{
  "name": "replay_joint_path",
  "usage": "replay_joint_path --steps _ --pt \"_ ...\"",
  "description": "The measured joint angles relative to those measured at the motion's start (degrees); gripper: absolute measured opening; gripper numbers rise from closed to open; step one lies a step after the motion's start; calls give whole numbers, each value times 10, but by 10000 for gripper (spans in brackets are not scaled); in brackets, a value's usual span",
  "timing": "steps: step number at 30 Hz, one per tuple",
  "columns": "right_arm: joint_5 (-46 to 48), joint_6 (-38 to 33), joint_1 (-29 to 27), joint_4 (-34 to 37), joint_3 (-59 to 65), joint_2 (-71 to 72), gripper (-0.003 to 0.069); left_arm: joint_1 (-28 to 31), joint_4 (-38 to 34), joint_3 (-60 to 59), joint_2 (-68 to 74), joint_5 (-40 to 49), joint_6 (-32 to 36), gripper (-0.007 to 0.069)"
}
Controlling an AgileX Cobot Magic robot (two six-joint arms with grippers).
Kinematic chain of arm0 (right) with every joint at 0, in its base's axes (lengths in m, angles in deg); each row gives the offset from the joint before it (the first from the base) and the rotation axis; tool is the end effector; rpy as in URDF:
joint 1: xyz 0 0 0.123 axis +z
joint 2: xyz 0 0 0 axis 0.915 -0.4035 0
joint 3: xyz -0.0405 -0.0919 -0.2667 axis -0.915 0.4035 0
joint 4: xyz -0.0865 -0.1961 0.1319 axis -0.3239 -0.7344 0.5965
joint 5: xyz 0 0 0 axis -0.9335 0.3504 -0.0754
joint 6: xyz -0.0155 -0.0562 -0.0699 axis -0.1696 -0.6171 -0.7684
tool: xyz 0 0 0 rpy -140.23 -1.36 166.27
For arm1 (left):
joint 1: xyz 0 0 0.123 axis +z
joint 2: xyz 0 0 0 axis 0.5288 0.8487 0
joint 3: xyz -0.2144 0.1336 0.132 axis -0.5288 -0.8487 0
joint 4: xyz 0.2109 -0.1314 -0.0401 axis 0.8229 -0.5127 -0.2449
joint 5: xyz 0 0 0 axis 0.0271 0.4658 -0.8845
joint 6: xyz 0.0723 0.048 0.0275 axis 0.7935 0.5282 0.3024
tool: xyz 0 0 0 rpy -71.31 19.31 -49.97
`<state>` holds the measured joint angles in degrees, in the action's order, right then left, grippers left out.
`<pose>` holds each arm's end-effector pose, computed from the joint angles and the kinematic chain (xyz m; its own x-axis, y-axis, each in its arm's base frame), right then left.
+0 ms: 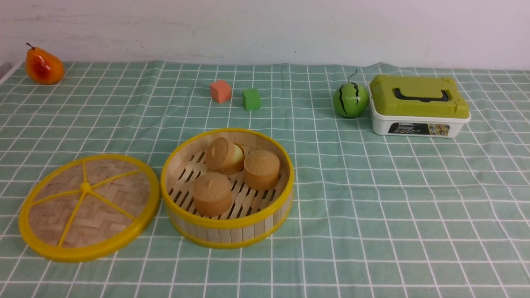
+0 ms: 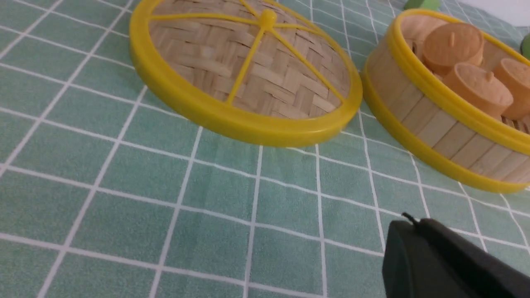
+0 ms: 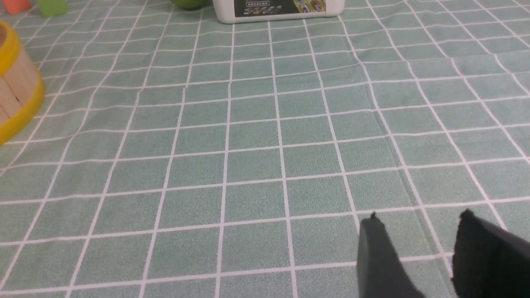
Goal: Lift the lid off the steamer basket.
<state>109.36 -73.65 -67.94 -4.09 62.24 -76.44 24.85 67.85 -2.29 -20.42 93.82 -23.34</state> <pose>0.0520 -0.0008 0.1731 -0.2939 0.1596 -0.9424 0.0671 0.9870 0.1462 0.0522 -0.0053 0.1699 -0.3225 -0.3542 -0.8778 -0.0167 0.9293 -0.3689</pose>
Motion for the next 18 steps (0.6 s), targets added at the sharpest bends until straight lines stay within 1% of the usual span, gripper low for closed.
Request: replay_joint_path --steps 18 --pt "0 0 0 0 0 0 241 -2 1 0 0 3 -2 5"
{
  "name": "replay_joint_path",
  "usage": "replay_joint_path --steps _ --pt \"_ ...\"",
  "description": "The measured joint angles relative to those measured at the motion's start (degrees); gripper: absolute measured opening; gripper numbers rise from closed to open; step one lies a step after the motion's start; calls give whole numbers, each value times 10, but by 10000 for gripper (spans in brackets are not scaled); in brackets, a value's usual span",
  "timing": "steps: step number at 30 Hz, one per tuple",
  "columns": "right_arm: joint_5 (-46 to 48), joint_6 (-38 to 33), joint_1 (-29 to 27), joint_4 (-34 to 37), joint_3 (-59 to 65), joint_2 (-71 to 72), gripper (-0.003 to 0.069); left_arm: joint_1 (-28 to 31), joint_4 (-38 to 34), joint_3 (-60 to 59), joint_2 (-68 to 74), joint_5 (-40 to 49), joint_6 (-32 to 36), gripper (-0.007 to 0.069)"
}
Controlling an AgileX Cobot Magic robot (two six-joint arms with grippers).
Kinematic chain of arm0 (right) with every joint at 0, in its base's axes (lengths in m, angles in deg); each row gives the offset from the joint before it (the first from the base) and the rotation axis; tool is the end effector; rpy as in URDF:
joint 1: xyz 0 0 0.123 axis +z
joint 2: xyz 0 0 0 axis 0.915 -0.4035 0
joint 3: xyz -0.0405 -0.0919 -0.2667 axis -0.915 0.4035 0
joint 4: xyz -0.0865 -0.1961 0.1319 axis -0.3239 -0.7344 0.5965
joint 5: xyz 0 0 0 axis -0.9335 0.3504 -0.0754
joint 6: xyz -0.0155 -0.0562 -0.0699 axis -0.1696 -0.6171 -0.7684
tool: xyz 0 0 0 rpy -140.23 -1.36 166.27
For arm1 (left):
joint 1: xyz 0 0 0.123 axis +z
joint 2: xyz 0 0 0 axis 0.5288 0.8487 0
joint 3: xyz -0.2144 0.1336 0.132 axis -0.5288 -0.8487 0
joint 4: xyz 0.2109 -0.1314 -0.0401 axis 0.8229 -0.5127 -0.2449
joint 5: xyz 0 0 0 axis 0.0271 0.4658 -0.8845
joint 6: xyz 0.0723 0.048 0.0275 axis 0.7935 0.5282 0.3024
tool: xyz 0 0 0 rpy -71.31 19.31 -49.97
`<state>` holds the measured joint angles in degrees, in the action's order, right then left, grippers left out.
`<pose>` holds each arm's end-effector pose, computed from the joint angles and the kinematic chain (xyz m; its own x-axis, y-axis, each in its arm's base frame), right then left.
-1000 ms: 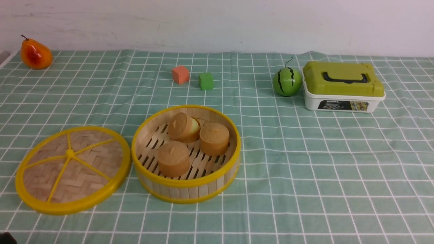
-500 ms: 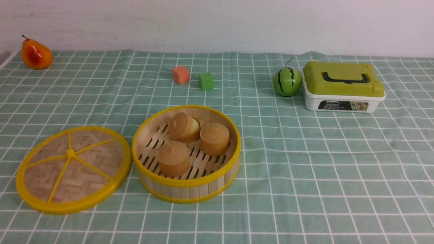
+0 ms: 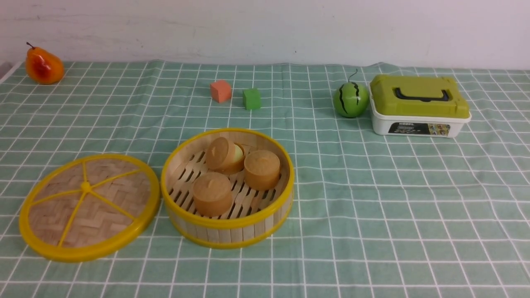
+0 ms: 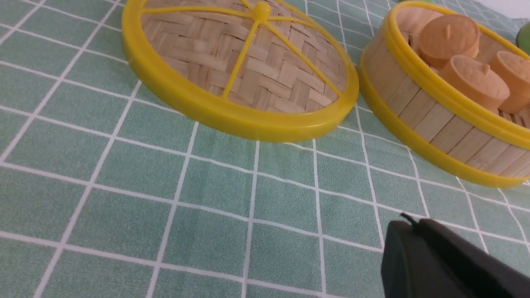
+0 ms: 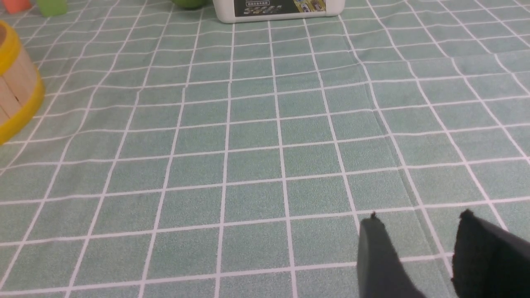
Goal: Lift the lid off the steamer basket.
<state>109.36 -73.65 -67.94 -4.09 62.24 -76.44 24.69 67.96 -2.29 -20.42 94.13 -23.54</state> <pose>0.0520 -0.0008 0.1731 -0.2939 0.1596 -0.9424 0.0671 0.9870 0.1462 0.0521 -0.0053 0.1694 -0.3278 -0.3544 -0.8757 -0.0175 0.9291 -0.3695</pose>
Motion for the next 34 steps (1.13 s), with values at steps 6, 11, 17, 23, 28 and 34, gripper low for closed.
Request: replay_joint_path --steps 6,11,17,23,28,34 --pt "0 0 0 0 0 0 241 0 0 0 0 0 0 6" --pt "0 0 0 0 0 0 241 0 0 0 0 0 0 7" --pt "0 0 0 0 0 0 241 0 0 0 0 0 0 8" --pt "0 0 0 0 0 0 241 0 0 0 0 0 0 14" --pt "0 0 0 0 0 0 241 0 0 0 0 0 0 19" --pt "0 0 0 0 0 0 241 0 0 0 0 0 0 22"
